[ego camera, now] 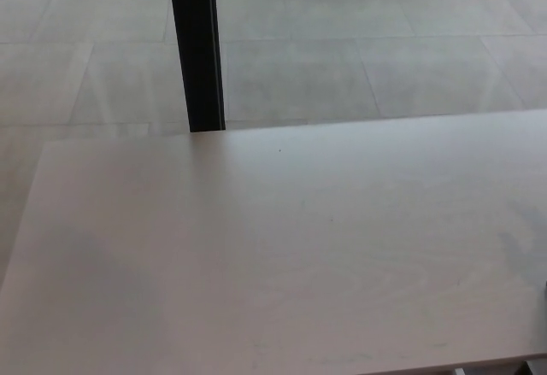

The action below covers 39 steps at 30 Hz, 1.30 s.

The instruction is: The robot uses its right hand to hold the eraser kept in the middle of the desk and use it to wipe the desk by swiping its surface twice

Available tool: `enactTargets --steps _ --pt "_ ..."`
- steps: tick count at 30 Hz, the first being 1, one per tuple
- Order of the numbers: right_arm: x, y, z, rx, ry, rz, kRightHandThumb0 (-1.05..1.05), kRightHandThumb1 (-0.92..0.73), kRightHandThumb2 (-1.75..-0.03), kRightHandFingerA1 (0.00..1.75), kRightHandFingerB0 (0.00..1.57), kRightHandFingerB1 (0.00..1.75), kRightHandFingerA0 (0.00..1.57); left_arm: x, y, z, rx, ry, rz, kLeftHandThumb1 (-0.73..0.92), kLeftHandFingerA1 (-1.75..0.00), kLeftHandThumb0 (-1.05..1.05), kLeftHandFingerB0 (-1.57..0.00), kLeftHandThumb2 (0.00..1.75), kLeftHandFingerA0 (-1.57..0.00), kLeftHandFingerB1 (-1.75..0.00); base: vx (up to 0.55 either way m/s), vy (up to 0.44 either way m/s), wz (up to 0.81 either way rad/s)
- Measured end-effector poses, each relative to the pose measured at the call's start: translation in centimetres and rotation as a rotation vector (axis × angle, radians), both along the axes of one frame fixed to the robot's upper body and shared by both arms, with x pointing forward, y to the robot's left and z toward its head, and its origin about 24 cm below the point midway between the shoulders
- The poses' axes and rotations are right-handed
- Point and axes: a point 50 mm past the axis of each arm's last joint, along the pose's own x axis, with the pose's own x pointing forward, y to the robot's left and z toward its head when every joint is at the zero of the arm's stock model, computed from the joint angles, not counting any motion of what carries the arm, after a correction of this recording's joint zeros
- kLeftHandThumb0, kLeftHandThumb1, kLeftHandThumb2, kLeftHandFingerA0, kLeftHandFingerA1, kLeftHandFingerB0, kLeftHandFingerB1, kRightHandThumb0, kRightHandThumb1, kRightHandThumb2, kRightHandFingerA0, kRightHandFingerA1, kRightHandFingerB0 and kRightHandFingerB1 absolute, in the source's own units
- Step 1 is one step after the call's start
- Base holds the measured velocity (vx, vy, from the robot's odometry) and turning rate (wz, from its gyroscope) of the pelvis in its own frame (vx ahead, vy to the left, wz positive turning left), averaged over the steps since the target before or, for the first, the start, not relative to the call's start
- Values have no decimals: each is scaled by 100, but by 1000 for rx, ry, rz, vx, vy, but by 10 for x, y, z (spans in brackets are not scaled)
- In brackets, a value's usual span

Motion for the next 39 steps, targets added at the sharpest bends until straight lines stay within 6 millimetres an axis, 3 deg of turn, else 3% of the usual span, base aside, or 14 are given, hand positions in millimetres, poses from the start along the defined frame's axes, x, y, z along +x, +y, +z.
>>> enactTargets --steps 1,5,6,7,12,17,23,24,26,28,33,39 --pt "2 1 6 1 -18 15 -71 -63 -94 56 14 42 44 0 0 0 0 0 0 88 -62 -62 -64 66 -80 -55 0 0 0" --pt "6 -3 43 -20 -110 62 -65 -66 -96 59 18 44 45 0 0 0 0 4 -2 88 -64 -62 -63 66 -78 -56 0 0 0" --pt "6 -5 47 -23 -119 63 -65 -66 -96 59 18 44 45 -1 0 0 0 5 -2 88 -64 -62 -63 66 -78 -56 0 0 0" --pt "4 -11 62 -36 -153 62 -61 -82 -65 48 26 31 53 -1 0 -1 0 6 -1 88 -64 -62 -64 66 -79 -57 0 0 0" --pt "-20 -41 104 -73 -271 -2 -67 -79 -65 51 40 36 63 -4 0 -1 -1 11 0 88 -63 -62 -64 66 -80 -56 0 0 0" --pt "-60 -74 105 -35 -319 -137 -66 -78 -63 48 39 35 63 -5 0 -2 -2 15 0 89 -61 -63 -64 66 -79 -55 0 0 0" --pt "-108 -115 76 47 -278 -329 -63 -79 -63 50 32 37 58 -7 0 -2 -3 20 2 89 -62 -62 -63 66 -79 -55 0 0 0" --pt "-126 -128 62 77 -248 -409 -63 -79 -63 50 32 37 58 -8 0 -2 -3 20 3 89 -62 -62 -63 66 -79 -55 0 0 0" --pt "-149 -141 44 113 -212 -505 -69 -68 -62 52 31 39 60 -9 0 -3 -3 24 4 88 -64 -62 -64 66 -80 -56 0 0 0" --pt "-169 -149 25 161 -176 -602 -68 -69 -63 53 32 39 58 -11 0 -3 -4 28 5 89 -64 -62 -64 66 -81 -56 0 0 0" --pt "-202 -152 -25 294 -89 -782 -61 -75 -62 50 33 35 59 -11 0 -4 -5 30 3 89 -62 -62 -61 66 -76 -55 0 0 0" --pt "-227 -136 -81 458 38 -922 -59 -75 -63 47 35 35 57 -12 0 -4 -9 29 1 89 -61 -62 -63 66 -79 -55 0 0 0"
